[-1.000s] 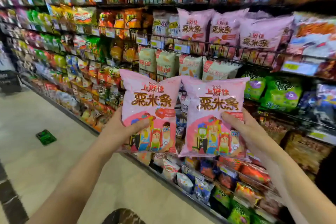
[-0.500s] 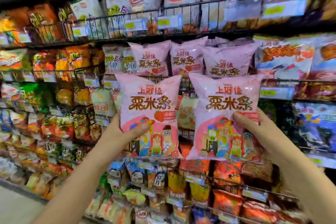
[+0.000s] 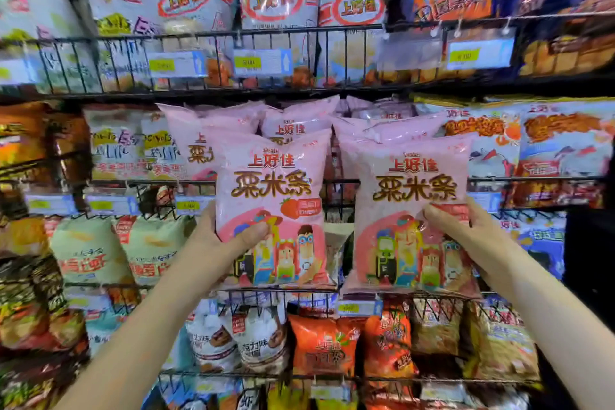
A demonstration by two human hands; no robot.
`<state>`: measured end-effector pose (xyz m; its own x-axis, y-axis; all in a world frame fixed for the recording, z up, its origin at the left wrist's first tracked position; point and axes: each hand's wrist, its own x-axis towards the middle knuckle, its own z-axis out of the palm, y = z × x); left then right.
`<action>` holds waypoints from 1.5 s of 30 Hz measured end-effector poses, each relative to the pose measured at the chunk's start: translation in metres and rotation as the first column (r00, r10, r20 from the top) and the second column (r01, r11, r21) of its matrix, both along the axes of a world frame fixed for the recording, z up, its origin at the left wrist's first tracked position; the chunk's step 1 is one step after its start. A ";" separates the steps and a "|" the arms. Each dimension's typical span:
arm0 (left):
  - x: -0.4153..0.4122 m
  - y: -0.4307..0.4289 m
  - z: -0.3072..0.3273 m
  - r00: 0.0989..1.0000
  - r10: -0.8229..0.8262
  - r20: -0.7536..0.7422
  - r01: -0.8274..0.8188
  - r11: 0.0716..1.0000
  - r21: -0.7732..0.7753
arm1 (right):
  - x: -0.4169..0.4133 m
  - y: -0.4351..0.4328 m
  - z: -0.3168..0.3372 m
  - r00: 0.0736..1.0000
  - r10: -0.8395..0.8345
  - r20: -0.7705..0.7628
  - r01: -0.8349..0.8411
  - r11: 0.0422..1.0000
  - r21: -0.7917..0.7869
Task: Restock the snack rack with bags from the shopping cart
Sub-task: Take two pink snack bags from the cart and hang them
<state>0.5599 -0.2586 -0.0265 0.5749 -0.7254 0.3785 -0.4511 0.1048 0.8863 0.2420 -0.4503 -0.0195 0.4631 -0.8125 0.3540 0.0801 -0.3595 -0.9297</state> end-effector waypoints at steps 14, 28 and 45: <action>0.022 -0.027 0.034 0.994 -0.100 0.033 0.100 0.995 -0.008 | 0.017 -0.018 0.024 0.999 -0.052 0.012 0.052 0.998 -0.046; 0.021 -0.050 0.046 0.992 -0.127 -0.001 0.126 0.985 -0.120 | 0.023 -0.061 0.096 0.992 -0.041 0.115 0.072 0.959 -0.274; 0.000 -0.061 0.051 0.996 -0.087 -0.008 0.085 0.988 -0.131 | 0.035 -0.117 0.082 0.969 -0.247 -0.026 0.209 0.868 -0.450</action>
